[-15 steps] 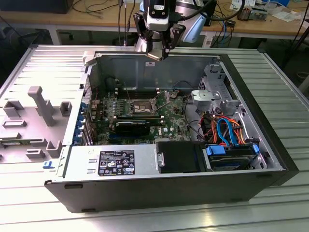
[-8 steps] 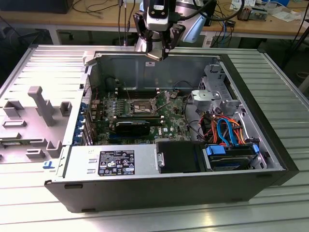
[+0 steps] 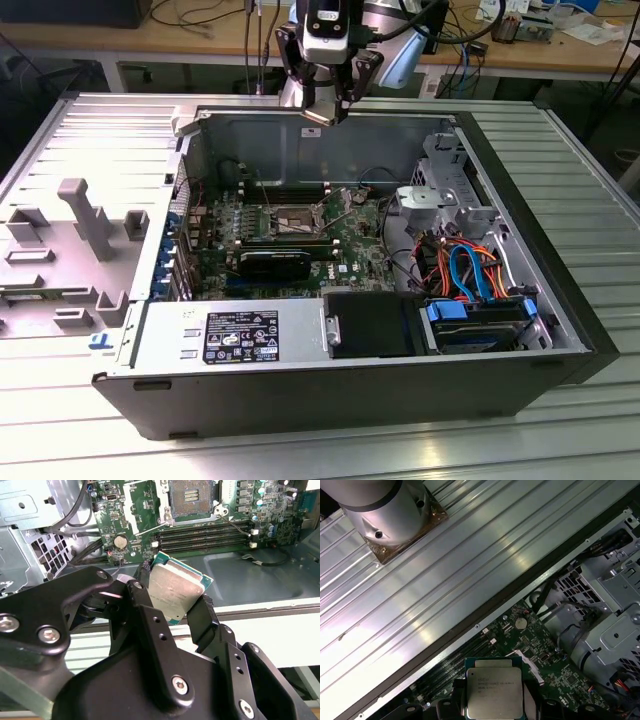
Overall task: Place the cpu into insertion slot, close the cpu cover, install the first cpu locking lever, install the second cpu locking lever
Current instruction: 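Place the cpu into insertion slot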
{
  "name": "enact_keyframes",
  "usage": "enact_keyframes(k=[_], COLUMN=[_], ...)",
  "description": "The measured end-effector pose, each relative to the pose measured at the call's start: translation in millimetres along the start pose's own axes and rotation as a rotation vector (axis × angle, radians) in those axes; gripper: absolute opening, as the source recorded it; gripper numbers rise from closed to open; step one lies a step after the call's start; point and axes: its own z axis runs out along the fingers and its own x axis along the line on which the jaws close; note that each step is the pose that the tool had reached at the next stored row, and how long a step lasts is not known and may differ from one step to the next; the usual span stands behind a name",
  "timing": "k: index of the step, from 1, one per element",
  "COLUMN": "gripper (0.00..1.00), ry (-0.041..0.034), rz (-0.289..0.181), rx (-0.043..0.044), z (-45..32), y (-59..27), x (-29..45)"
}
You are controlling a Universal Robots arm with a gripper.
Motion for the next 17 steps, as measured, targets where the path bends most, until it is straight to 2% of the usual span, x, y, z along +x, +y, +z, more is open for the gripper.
enact_keyframes(k=[6,11,17], gripper=[0.55,0.55,0.55], ry=[-0.0008,-0.0079,-0.0132], rz=[0.008,0.094,0.156], rx=[0.0001,-0.0017,-0.0029], z=[0.0,0.9,1.3], y=[-0.2,-0.2,-0.2], x=[0.1,0.1,0.1])
